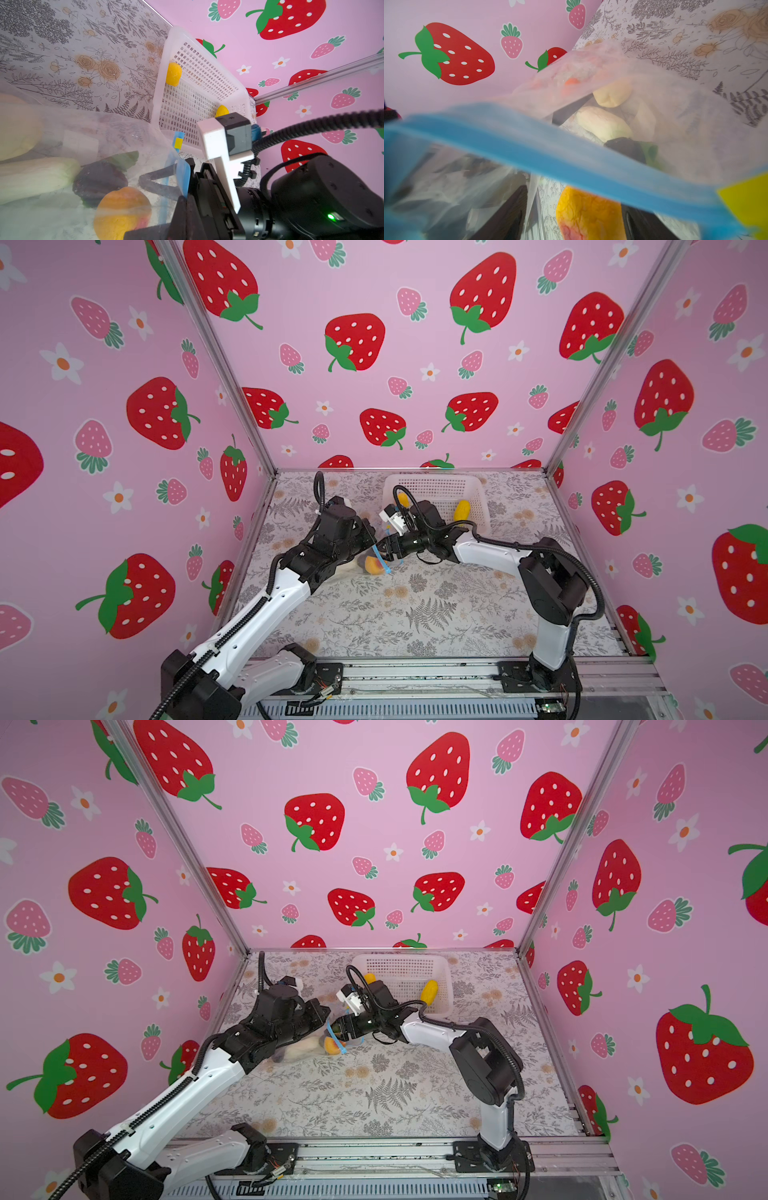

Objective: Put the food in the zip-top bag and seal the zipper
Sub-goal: 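Raise the right gripper out of the bag mouth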

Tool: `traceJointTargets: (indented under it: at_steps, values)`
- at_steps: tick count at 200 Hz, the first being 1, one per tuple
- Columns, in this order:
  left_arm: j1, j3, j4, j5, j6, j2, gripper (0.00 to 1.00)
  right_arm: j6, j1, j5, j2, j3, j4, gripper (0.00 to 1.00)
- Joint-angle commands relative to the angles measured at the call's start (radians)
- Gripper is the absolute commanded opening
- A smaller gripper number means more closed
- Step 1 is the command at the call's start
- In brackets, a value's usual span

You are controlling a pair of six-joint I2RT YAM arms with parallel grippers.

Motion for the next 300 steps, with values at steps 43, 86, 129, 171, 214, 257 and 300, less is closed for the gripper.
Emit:
traceJointTargets:
  at_steps: [43, 86, 129, 171, 214, 257, 300]
  values:
    - [-0.005, 0.007, 0.01, -0.024, 0.003, -0.029, 0.0, -0.099, -0.017, 0.228, -0.193, -0.098, -0.168, 0.71]
    - [-0.004, 0.014, 0.008, -0.019, 0.002, -0.029, 0.0, -0.003, -0.035, 0.277, -0.276, -0.273, -0.077, 0.65]
    - [-0.004, 0.018, 0.008, -0.015, 0.002, -0.024, 0.0, 0.085, -0.059, 0.185, -0.167, -0.304, 0.048, 0.58]
    - [0.0, 0.013, 0.002, -0.024, 0.007, -0.035, 0.0, 0.123, -0.072, 0.148, -0.098, -0.298, 0.117, 0.53]
    - [0.0, 0.017, -0.001, -0.022, 0.011, -0.037, 0.0, 0.157, -0.074, 0.115, -0.069, -0.293, 0.173, 0.41]
    - [0.001, 0.02, -0.005, -0.017, 0.01, -0.032, 0.0, 0.192, -0.076, 0.078, -0.059, -0.307, 0.239, 0.25]
    - [0.001, 0.022, -0.015, -0.014, 0.01, -0.019, 0.0, 0.186, -0.077, 0.096, -0.09, -0.307, 0.228, 0.12]
